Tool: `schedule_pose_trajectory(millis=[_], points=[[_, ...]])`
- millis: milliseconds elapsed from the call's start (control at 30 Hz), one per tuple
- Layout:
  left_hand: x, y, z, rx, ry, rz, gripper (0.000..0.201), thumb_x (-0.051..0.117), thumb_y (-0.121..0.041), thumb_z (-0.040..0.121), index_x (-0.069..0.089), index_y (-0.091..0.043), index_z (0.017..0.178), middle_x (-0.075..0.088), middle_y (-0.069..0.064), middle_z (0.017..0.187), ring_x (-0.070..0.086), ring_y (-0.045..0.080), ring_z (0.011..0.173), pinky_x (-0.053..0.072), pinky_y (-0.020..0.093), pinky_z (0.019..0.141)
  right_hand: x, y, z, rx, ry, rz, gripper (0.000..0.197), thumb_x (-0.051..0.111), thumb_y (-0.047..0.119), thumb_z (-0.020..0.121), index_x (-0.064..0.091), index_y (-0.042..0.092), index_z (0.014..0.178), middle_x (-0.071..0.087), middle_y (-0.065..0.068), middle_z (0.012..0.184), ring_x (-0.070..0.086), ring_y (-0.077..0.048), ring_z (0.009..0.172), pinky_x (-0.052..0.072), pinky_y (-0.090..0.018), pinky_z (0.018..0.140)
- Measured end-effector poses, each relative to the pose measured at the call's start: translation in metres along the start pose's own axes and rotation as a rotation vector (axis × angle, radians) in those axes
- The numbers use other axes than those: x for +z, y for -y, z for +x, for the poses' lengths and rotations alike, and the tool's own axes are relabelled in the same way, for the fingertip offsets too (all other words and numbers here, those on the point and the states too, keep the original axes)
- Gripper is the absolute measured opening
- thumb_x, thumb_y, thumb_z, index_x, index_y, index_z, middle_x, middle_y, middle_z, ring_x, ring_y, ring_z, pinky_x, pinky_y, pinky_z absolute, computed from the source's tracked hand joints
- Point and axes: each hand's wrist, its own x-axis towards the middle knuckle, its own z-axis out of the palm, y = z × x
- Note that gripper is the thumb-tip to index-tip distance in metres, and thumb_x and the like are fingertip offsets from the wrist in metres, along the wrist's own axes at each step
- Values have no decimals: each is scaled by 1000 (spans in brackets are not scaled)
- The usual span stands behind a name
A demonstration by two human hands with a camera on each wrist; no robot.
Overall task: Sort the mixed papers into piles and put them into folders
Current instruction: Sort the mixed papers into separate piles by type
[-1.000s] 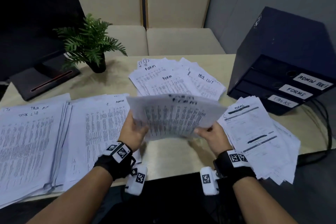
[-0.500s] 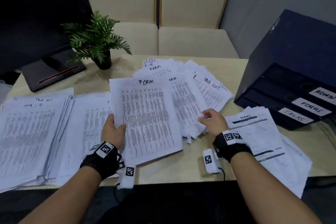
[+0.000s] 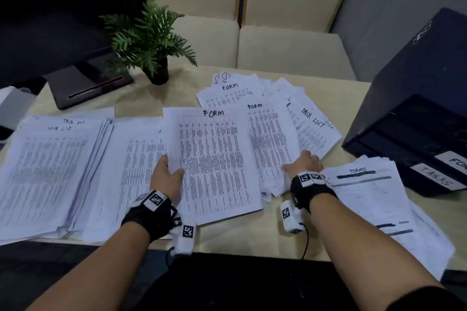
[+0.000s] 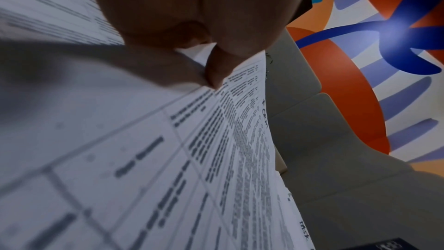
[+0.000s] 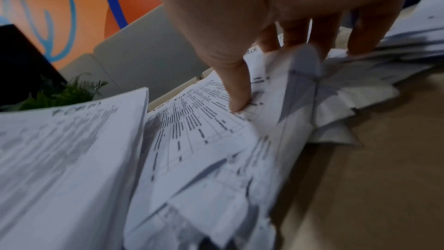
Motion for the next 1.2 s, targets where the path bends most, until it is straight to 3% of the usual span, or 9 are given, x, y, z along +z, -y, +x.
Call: schedule_pose_trajectory(millis=[167, 333, 467, 600, 733, 800, 867, 1033, 1200], points=[[-6, -2, 3, 29, 10, 18, 29, 51, -8, 94, 49, -9, 123, 61, 9, 107, 58, 19, 79, 44, 26, 67, -18, -7, 2, -108, -5, 156, 4, 52, 9, 90, 49, 6, 91, 52, -11, 86, 48, -25, 78, 37, -29, 59], [-11, 6, 16, 13, 43, 32, 50, 52, -11, 95, 35, -12, 142, 55, 14, 132, 57, 33, 111, 46, 39, 94, -50, -15, -19, -104, -236, 541, 20, 48, 12, 95, 61, 12, 110, 55, -6, 94, 55, -29, 80, 48, -31, 70], [-15, 12, 18, 90, 98, 30, 77, 48, -2, 95, 9, -38, 151, 36, 12, 151, 52, 33, 123, 49, 11, 58, -67, -22, -45, -85, -506, 740, 18, 48, 13, 97, 61, 6, 108, 56, -5, 97, 54, -24, 83, 41, -22, 67], [-21, 10, 15, 154, 129, 51, 81, 44, 2, 95, 6, -44, 150, 20, -8, 157, 38, 23, 136, 36, 19, 92, -65, -33, -69, -76, -565, 875, 13, 48, 9, 95, 60, 7, 102, 56, -5, 94, 51, -21, 78, 34, -6, 42], [-27, 11, 12, 201, 172, 100, 64, 43, 2, 95, 31, -35, 146, 32, -9, 152, 47, 24, 130, 43, 29, 100, -40, -41, -75, -26, -383, 864, 15, 52, 21, 91, 60, 16, 102, 64, -7, 100, 59, -29, 87, 45, -25, 66], [-28, 10, 12, 188, 182, 119, 46, 44, -3, 96, 52, -30, 132, 45, -2, 144, 60, 35, 112, 55, 31, 76, -25, -37, -87, -60, -216, 733, 13, 52, 17, 92, 60, 15, 102, 63, -7, 98, 58, -26, 85, 41, -26, 63], [-27, 6, 10, 187, 178, 106, 28, 47, -16, 97, 60, -22, 122, 54, 5, 136, 60, 37, 108, 49, 32, 78, -7, -29, -104, -123, -52, 608, 9, 49, 11, 95, 57, 14, 98, 59, -2, 92, 55, -19, 81, 36, -20, 57], [-25, -4, -2, 164, 197, 28, 44, 56, -38, 93, 53, -8, 125, 55, 7, 128, 51, 18, 101, 33, 27, 84, 40, -9, -132, -187, 159, 509, 9, 50, 10, 96, 57, 13, 91, 61, 1, 88, 57, -18, 82, 40, -21, 60], [-32, -3, -6, 190, 203, 62, 40, 65, -19, 89, 46, -14, 124, 58, 3, 108, 56, 20, 78, 43, 27, 67, 50, -2, -141, -201, 177, 454, 22, 54, 12, 94, 49, 23, 75, 55, 5, 75, 51, -16, 74, 33, -12, 54]])
